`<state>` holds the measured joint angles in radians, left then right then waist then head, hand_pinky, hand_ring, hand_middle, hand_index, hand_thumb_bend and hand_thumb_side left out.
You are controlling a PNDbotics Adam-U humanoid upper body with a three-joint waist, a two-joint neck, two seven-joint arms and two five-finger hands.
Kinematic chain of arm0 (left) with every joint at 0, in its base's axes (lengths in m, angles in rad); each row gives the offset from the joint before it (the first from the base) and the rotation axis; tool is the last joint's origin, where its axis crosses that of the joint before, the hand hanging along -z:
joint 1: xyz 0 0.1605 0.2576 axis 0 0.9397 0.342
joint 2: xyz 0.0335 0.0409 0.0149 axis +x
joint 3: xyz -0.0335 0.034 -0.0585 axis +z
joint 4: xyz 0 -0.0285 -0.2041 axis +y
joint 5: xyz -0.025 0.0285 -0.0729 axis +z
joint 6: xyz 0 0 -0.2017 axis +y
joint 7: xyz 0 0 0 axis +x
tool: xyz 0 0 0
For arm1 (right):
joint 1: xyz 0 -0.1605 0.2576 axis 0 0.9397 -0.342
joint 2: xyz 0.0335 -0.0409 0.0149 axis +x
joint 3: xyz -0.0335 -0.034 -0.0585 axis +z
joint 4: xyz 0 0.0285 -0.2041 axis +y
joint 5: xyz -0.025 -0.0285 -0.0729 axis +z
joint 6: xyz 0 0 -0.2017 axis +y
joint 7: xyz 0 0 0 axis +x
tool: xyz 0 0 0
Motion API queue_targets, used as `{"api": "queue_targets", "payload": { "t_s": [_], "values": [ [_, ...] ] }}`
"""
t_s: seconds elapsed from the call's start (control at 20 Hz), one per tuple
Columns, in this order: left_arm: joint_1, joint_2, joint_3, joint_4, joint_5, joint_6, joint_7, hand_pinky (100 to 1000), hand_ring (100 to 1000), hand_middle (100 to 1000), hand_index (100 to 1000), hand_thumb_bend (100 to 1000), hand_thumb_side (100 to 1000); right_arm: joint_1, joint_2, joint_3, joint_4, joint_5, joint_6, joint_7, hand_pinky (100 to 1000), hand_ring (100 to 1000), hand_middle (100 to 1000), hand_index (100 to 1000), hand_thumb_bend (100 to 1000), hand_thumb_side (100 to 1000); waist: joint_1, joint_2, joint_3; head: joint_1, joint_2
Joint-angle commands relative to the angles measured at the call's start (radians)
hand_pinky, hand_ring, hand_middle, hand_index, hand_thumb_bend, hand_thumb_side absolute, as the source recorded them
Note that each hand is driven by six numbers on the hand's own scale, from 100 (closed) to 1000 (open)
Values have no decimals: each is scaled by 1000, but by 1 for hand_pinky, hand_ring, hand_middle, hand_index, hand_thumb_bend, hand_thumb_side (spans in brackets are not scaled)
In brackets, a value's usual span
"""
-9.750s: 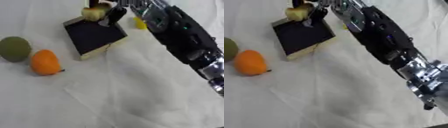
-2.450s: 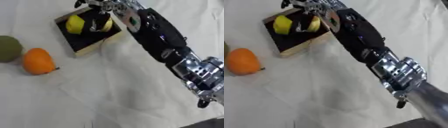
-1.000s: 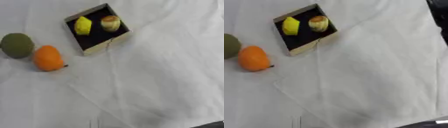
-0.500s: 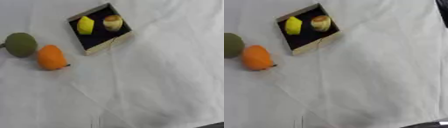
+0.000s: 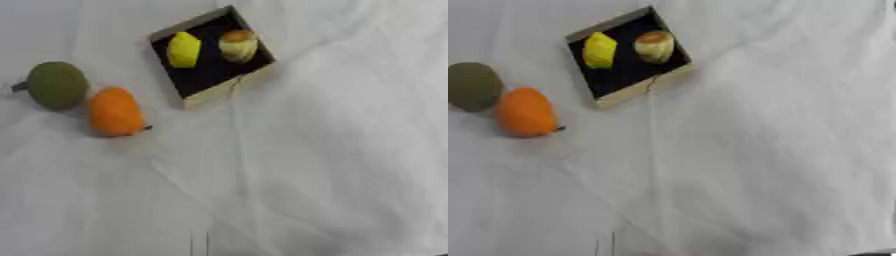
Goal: Pick up objects on the table and place them in the box.
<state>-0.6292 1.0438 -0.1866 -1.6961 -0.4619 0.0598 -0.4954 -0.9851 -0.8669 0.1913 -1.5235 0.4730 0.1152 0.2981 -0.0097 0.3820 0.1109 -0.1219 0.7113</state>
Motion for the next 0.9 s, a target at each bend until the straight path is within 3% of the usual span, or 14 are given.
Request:
{"api": "queue_targets", "payload": {
  "t_s": [0.05, 0.5, 0.9],
  "values": [
    [-46, 1, -3, 20, 0, 2, 18, 872, 857, 813, 869, 655, 100, -12, -28, -17, -2, -7, 0, -5, 892, 898, 805, 876, 100, 291, 12, -33, 1, -1, -7],
    [-198, -103, -55, 107, -28, -17, 17, 866, 856, 821, 873, 615, 100, -11, -20, -19, 8, -11, 1, -8, 892, 898, 804, 874, 100, 291, 10, -34, 1, -12, -12],
    [-277, -189, -90, 205, -49, -51, -14, 864, 861, 830, 876, 596, 116, -13, -11, -21, 14, -17, 3, -13, 892, 897, 804, 872, 100, 296, 8, -32, -4, -12, -15]
  ]
}}
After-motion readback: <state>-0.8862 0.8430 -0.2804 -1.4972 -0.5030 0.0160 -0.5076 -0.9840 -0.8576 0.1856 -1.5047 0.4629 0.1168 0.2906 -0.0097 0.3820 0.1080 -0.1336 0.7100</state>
